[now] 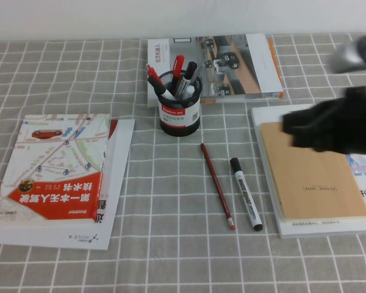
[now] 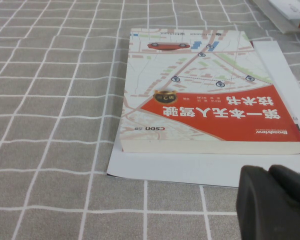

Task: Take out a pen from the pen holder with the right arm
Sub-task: 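Take a marker out of the pen holder and lay it on the table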

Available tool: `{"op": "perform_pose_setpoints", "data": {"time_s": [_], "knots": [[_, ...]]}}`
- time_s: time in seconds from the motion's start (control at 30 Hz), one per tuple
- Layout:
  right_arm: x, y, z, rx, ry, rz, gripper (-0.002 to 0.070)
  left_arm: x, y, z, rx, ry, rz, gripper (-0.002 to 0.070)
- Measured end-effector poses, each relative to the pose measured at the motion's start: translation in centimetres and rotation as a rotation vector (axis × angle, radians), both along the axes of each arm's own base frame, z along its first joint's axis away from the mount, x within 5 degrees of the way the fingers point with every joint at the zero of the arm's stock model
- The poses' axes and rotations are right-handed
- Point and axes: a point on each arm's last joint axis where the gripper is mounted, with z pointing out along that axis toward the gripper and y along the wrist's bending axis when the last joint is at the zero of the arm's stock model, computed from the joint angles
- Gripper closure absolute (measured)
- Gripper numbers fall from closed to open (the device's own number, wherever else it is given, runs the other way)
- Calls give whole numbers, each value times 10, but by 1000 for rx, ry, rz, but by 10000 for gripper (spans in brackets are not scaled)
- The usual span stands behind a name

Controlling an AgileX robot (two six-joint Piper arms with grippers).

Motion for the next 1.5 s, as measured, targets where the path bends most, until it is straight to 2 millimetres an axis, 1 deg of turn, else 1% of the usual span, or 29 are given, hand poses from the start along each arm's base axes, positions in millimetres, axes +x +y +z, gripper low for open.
{"op": "perform_pose_setpoints", "data": {"time_s": [0.03, 0.07, 0.17, 0.3, 0.37, 0.43, 0.5, 0.63, 0.67, 0.73, 0.83, 0.9, 1.1, 1.2, 1.33, 1.5], "knots": [[3, 9, -2, -5, -2, 20, 688, 0, 0, 0, 0, 0, 0, 678], [8, 23, -4, -16, -12, 52, 688, 0, 0, 0, 0, 0, 0, 678], [22, 52, -9, -38, -56, 97, 688, 0, 0, 0, 0, 0, 0, 678], [36, 82, -17, -71, -141, 103, 681, 0, 0, 0, 0, 0, 0, 678], [40, 95, -24, -89, -190, 95, 654, 0, 0, 0, 0, 0, 0, 678], [44, 104, -30, -89, -229, 72, 605, 0, 0, 0, 0, 0, 0, 678], [49, 109, -32, -73, -285, 41, 532, 0, 0, 0, 0, 0, 0, 678], [60, 114, -36, -32, -387, -21, 346, 0, 0, 0, 0, 0, 0, 678], [63, 115, -38, -23, -410, -40, 316, 0, 0, 0, 0, 0, 0, 678], [70, 118, -46, -17, -447, -69, 286, 0, 0, 0, 0, 0, 0, 678], [79, 121, -58, -5, -507, -107, 268, 0, 0, 0, 0, 0, 0, 678], [86, 125, -71, 19, -543, -130, 264, 0, 0, 0, 0, 0, 0, 678], [97, 137, -103, 49, -655, -110, 260, 0, 0, 0, 0, 0, 0, 678], [103, 143, -114, 48, -660, -110, 260, 0, 0, 0, 0, 0, 0, 678], [112, 151, -120, 50, -662, -107, 260, 0, 0, 0, 0, 0, 0, 678], [122, 161, -120, 68, -683, -107, 271, 0, 0, 0, 0, 0, 0, 678]]}}
